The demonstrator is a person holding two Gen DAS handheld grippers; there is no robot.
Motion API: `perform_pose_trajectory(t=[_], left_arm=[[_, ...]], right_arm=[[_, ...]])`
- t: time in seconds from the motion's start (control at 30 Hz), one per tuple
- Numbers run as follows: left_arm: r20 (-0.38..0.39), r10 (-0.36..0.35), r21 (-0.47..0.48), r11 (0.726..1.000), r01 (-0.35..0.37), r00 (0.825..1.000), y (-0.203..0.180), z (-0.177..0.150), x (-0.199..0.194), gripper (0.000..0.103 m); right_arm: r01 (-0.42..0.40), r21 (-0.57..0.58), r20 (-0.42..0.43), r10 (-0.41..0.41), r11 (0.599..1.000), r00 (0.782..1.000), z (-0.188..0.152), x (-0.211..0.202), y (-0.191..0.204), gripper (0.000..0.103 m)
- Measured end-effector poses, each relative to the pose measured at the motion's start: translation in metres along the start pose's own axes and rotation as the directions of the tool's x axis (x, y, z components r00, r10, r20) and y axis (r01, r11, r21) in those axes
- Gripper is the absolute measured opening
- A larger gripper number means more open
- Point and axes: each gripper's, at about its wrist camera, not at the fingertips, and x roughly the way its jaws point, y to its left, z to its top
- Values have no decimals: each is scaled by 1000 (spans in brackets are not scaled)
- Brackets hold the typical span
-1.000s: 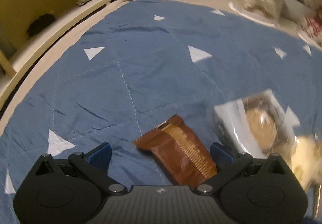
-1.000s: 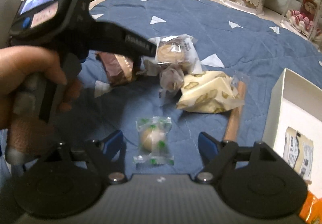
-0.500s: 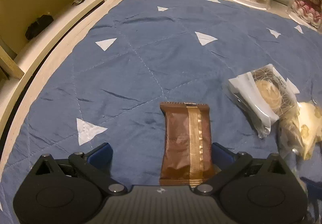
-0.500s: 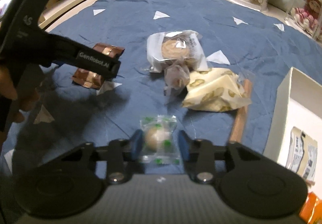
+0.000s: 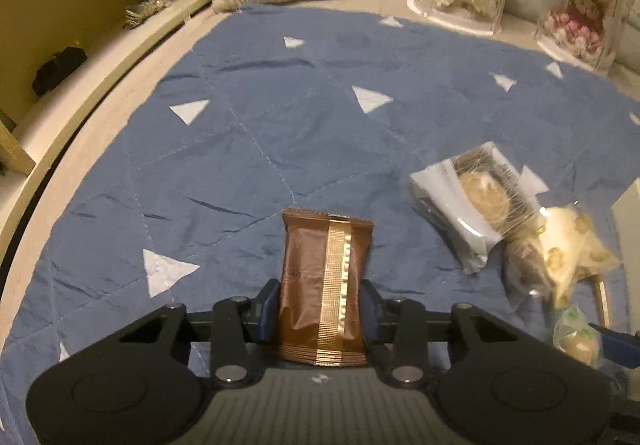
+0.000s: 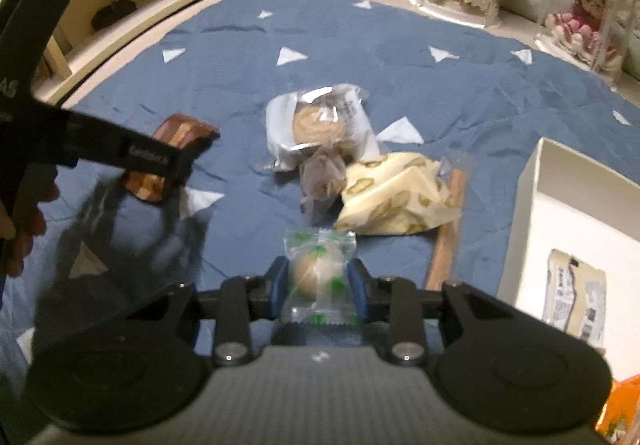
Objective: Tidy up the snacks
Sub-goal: 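Carry the chocolate bar with the left tool while the right carries the candy over the tray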
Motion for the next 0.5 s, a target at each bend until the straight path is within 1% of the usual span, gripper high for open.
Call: perform_pose_trajectory(t=[0.17,0.27,0.4,0.5], left_arm=[[65,-22,-2,1000,22,998,-2,-1,-31,43],[102,-40,10,999,40,994,-6,-4,-53,43],[147,-62,32,998,58,987,-11,-8,-81,43],[169,-88,53,995,80,982,-18,-11,-99,43]], right_arm=[[12,31,45,-13,999,999,3,-21,0,38],[22,64,89,-28,998,996,4,-39,-3,38],[47,125,136,-64,991,989,4,-61,-13,38],[82,145,154,-104,986,982,-1,-75,-19,38]])
